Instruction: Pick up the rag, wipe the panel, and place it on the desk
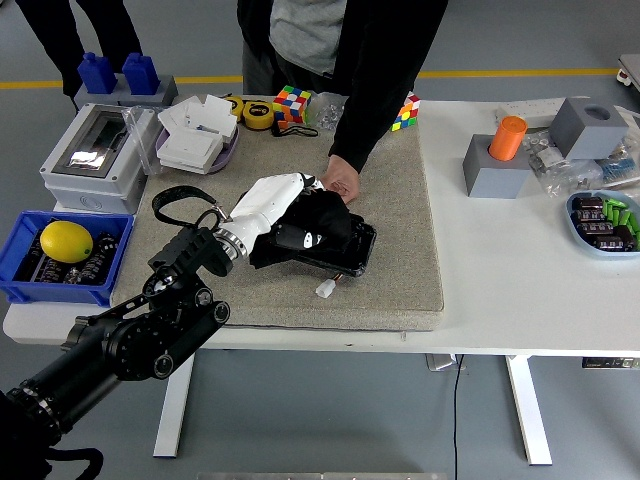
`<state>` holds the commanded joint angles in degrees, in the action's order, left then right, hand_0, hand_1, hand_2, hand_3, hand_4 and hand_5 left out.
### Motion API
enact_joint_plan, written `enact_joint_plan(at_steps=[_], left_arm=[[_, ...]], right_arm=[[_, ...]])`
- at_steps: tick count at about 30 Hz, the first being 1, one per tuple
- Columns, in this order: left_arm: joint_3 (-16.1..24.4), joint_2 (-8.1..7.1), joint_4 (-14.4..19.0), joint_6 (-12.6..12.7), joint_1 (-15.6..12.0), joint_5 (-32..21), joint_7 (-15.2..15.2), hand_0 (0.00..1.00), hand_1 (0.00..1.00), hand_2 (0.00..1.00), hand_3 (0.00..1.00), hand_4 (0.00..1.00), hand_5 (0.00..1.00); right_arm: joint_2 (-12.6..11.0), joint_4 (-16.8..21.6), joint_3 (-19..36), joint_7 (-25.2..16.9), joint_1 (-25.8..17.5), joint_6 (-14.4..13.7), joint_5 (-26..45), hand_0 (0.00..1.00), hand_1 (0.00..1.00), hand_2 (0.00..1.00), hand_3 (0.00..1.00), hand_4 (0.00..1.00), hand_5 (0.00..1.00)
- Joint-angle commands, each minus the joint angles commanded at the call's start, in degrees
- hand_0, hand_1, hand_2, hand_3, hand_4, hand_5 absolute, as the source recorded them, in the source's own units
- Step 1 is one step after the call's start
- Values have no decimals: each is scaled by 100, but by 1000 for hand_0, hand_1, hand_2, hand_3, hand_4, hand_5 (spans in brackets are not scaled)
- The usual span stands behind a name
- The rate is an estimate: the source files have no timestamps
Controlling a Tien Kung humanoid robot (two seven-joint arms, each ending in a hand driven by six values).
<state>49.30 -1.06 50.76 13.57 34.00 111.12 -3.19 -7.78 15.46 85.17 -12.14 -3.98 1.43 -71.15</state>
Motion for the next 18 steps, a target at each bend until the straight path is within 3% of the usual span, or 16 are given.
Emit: enact_joint_plan(at_steps=[18], left_arm=[[1137, -271, -434, 59, -123, 200, -123, 217, 251, 335, 545, 695, 2]], right_arm=[[-7, 6, 4, -3, -7, 0, -3, 595, 576, 515, 525, 970, 401]])
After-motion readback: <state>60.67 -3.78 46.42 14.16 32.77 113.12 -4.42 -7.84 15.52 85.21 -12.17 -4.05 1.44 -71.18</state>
